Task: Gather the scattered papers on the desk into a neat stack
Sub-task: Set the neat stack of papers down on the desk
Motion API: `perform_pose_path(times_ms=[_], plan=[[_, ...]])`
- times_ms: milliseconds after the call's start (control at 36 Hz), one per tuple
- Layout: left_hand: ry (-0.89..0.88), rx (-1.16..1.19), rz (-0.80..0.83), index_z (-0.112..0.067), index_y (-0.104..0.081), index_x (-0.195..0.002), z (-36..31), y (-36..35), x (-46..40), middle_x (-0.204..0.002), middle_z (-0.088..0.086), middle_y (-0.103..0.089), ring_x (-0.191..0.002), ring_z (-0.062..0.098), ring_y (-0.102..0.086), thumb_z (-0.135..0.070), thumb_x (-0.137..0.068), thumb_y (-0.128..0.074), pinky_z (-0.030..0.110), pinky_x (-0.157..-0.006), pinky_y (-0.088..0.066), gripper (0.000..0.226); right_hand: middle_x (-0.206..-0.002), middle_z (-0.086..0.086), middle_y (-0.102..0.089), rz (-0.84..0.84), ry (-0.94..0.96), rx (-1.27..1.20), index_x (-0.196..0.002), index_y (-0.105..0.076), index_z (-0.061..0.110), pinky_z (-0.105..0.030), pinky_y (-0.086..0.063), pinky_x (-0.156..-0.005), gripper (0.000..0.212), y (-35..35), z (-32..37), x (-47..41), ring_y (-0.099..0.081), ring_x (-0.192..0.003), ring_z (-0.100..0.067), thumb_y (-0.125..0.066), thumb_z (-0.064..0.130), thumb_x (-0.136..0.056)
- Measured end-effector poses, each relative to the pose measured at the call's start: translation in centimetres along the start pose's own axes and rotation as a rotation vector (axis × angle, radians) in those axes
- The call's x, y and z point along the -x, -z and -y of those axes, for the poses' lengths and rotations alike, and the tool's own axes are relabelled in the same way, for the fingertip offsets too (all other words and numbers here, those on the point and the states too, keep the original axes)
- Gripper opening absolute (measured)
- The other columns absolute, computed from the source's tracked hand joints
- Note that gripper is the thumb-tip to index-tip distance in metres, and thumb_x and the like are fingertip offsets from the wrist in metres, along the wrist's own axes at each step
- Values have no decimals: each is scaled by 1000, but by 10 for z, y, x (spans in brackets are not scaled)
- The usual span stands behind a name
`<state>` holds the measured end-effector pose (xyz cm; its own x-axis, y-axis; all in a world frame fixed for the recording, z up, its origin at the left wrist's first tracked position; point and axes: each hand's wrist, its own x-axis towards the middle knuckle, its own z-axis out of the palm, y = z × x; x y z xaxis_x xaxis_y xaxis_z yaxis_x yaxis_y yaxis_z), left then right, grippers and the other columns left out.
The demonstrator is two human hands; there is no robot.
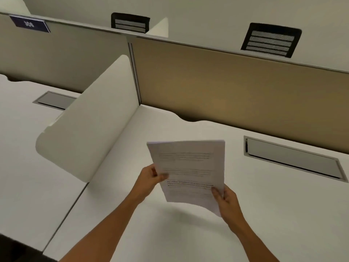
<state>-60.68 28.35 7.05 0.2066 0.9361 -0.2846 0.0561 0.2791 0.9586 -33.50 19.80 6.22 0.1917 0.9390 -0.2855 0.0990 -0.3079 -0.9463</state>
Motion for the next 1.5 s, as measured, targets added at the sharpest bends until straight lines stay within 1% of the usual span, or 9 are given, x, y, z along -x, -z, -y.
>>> perform_pose_path(times_ms=[111, 306, 444, 694, 1000, 1139, 1278, 1389, 1500], plan=[[-38, -51, 42, -39, -77, -95, -6, -4, -7, -103, -9, -78, -95, 11, -74, -8, -83, -73, 16, -76, -58, 34, -94, 15, -77, 17, 6, 62, -94, -73, 43, -12, -53, -70, 35, 9, -3, 0, -69, -83, 3, -56, 13, -101], [-5, -50, 63, -43, -76, -98, 11, -17, -6, -105, -13, -77, -96, 8, -73, -16, -86, -70, 15, -73, -58, 30, -109, 11, -76, 6, -59, 23, -114, -69, 29, -21, -59, -79, 22, 13, -22, -2, -71, -101, -8, -57, 17, -100], [51, -47, 85, -48, -74, -98, 27, -27, 3, -105, -15, -77, -95, 6, -72, -13, -87, -72, 17, -71, -59, 36, -112, -1, -76, 7, -127, 5, -117, -68, 18, -39, -57, -93, 22, 11, -43, 4, -70, -106, -23, -58, 10, -99], [65, -102, 96, -45, -77, -92, 41, -39, 16, -94, -11, -79, -87, 5, -73, -18, -86, -74, 15, -73, -56, 27, -106, 9, -78, -47, -109, -41, -109, -71, 29, -11, -57, -74, 23, 22, -45, 11, -73, -97, -6, -67, 13, -93], [91, -85, 118, -55, -71, -103, 51, -47, 15, -106, -19, -76, -98, 0, -70, -26, -79, -75, 9, -74, -55, 38, -111, 6, -77, -41, -114, -72, -117, -70, 26, -21, -58, -81, 26, 20, -48, 14, -72, -101, -8, -65, 12, -95], [117, -100, 141, -58, -66, -109, 65, -50, 16, -111, -20, -73, -104, -1, -67, -22, -86, -71, 12, -78, -56, 44, -109, 9, -77, -20, -156, -52, -115, -70, 29, -22, -55, -84, 25, 13, -55, 13, -71, -101, -8, -64, 14, -96], [192, -114, 150, -55, -66, -109, 81, -50, 18, -113, -24, -71, -104, -4, -66, -19, -93, -64, 10, -79, -54, 39, -107, 18, -76, -28, -220, 46, -116, -66, 33, -14, -50, -82, 20, 4, -70, 9, -69, -100, 0, -60, 26, -98], [265, -147, 108, -45, -64, -109, 90, -46, 17, -108, -24, -73, -102, -2, -67, -11, -95, -61, 12, -79, -54, 37, -115, 13, -71, -17, -239, 169, -128, -61, 22, -14, -50, -84, 28, -2, -85, 5, -66, -105, -4, -56, 22, -101], [288, -211, 64, -22, -67, -119, 100, -41, 15, -115, -5, -73, -105, 13, -70, -1, -93, -60, 31, -95, -56, 34, -114, 2, -70, -10, -280, 307, -130, -62, 14, -24, -50, -88, 30, -11, -94, -3, -65, -103, -16, -53, 14, -102]])
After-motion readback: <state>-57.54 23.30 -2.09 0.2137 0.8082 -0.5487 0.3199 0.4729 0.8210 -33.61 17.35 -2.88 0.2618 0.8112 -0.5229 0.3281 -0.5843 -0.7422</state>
